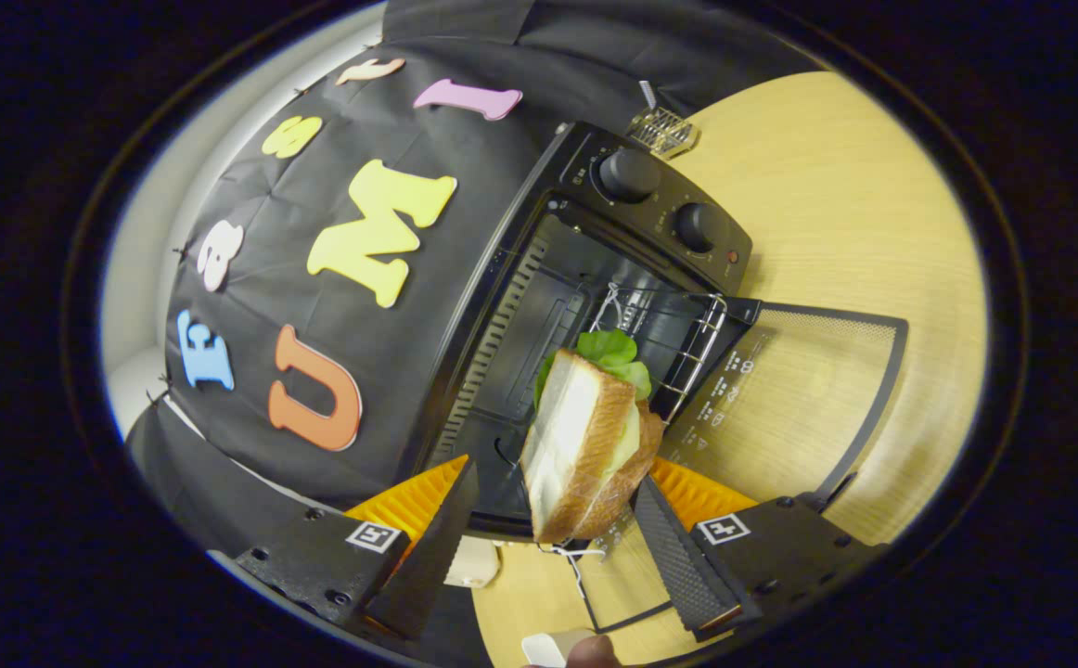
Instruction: Open the toaster oven, put the food inside, and close the toaster oven door.
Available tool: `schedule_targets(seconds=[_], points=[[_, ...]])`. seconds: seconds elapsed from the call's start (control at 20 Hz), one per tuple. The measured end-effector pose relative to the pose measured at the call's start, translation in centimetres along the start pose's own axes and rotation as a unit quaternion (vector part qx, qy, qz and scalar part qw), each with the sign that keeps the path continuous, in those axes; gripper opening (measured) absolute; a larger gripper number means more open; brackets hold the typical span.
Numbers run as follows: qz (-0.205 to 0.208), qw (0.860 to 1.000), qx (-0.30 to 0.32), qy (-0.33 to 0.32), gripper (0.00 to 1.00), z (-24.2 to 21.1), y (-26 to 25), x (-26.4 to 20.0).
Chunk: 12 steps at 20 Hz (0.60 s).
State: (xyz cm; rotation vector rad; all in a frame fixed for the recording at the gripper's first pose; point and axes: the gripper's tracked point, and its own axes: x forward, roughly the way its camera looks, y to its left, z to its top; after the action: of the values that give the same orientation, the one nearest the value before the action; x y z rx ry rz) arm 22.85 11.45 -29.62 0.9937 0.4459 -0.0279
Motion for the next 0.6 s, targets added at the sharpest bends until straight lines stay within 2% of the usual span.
schedule_targets(seconds=[0.1,0.2,0.35,0.6], points=[[-0.032,0.996,-0.076,0.025,1.00,-0.4,-1.3,-0.1],[-0.061,0.982,-0.151,0.093,1.00,-2.0,-2.6,-0.6],[-0.071,0.965,-0.209,0.144,1.00,-3.1,-3.3,-2.0],[-0.079,0.932,-0.309,0.174,1.00,-2.9,-4.7,-5.2]])
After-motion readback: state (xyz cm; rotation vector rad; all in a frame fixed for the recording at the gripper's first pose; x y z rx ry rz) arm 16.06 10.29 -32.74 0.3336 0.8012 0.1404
